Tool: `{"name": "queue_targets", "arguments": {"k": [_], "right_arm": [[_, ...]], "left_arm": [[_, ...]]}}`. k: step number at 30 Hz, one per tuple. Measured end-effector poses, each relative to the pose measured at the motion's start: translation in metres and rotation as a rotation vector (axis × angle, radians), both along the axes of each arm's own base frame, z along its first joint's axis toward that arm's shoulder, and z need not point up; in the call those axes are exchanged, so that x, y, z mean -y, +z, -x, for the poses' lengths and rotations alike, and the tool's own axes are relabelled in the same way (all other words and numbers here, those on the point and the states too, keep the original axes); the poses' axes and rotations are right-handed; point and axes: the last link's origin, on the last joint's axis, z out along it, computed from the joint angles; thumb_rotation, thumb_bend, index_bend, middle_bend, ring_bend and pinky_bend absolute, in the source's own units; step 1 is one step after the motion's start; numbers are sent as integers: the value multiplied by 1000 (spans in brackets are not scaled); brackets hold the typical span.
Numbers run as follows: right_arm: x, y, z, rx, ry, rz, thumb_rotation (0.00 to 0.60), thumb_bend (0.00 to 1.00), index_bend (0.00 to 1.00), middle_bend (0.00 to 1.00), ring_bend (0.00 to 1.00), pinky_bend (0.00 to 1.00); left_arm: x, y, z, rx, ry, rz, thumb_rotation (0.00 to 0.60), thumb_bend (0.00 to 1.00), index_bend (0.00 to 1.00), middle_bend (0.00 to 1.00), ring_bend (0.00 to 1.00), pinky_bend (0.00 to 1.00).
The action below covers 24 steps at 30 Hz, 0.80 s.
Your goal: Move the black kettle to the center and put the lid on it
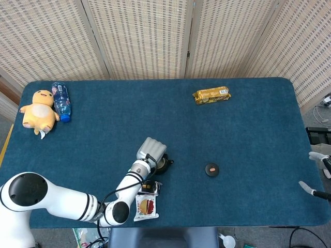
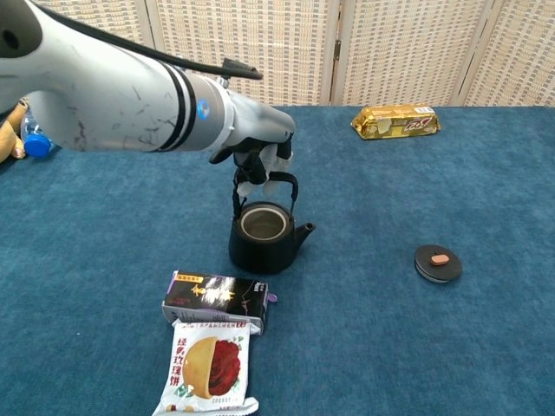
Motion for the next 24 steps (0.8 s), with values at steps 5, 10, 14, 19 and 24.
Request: {"name": "queue_targets", "arguments": {"k": [5,10,14,19,24], "right_arm": [[0,0,0,0,0,1,600,13,263,324,243,273],[0,0,0,0,0,0,600,14,263,324,243,273],[0,0,0,0,1,-1,600,14,263,324,243,273],[0,0,0,1,1,0,600,14,263,324,243,273],[0,0,0,1,1,-1,600,13,263,324,243,273]], "left_arm": [[0,0,1,-1,-2,0,600,1000,480,712,469,691],[0,0,1,0,-7,0,600,1000,431,627,449,685],[1,1,1,4,-10,0,600,1000,391,555,423,649],[1,1,2,8,-12,-1,600,1000,375,486,382,592],[0,1,3,7,-13,-1,600,1000,374,438,342,546]]}}
